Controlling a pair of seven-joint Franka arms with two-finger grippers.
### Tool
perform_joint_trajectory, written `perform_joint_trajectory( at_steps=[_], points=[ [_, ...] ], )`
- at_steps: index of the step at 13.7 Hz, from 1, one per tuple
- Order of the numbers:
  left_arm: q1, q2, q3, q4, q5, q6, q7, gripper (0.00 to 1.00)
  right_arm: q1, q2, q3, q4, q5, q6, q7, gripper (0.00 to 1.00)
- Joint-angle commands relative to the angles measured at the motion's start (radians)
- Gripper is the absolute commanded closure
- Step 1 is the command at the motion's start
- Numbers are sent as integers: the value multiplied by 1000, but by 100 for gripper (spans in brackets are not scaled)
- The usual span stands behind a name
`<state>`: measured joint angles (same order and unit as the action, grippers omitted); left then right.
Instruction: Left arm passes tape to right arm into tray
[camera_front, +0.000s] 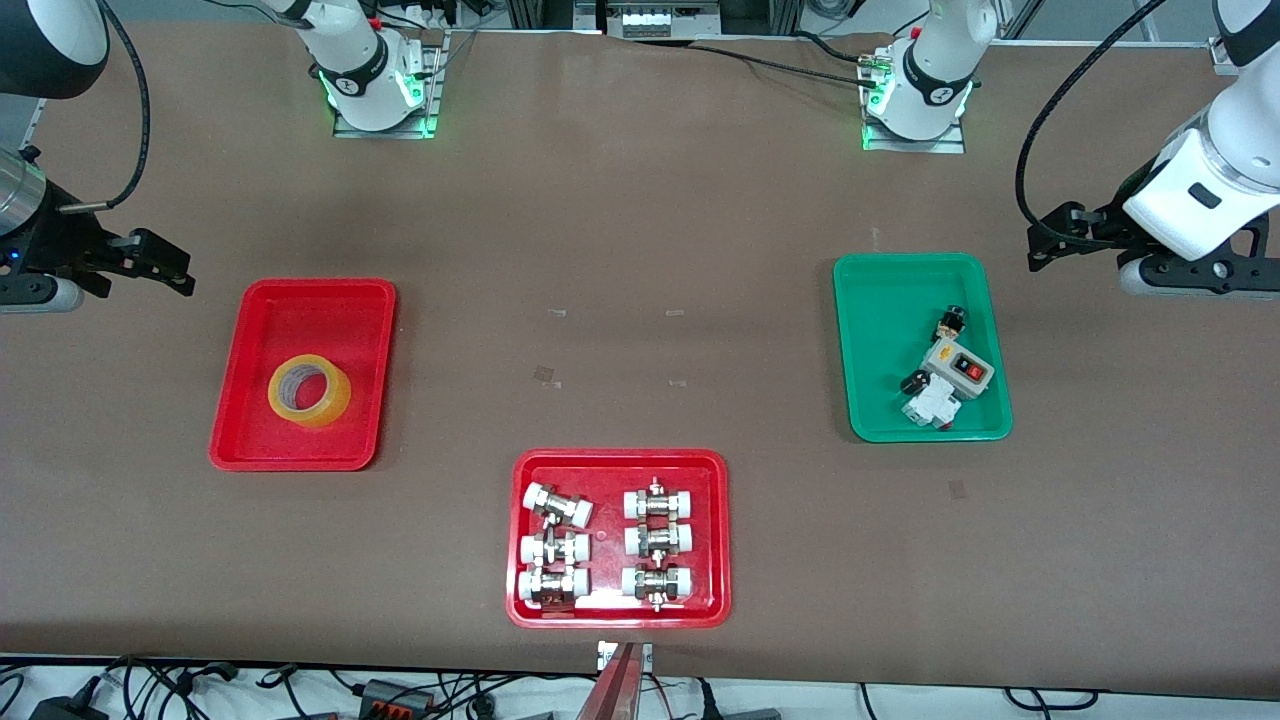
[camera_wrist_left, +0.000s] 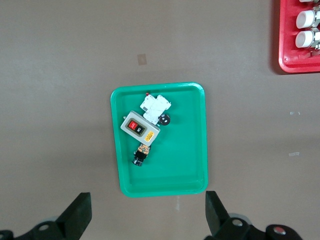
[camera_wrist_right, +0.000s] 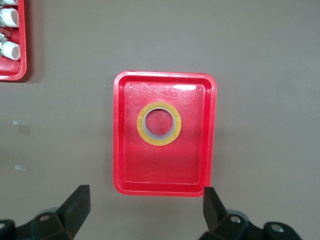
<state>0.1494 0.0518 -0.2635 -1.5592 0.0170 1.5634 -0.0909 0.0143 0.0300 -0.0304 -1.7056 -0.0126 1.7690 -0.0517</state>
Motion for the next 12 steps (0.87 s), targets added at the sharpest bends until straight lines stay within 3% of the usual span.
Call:
perform_joint_trajectory(
  at_steps=[1,12],
  points=[
    [7,-13,-5,5,-5,-19,20,0,-36,-18,13,0,-4,-28,-25,0],
    [10,-13,3,5,-5,-22,22,0,-33,-36,13,-6,-6,-51,-13,0]
  ],
)
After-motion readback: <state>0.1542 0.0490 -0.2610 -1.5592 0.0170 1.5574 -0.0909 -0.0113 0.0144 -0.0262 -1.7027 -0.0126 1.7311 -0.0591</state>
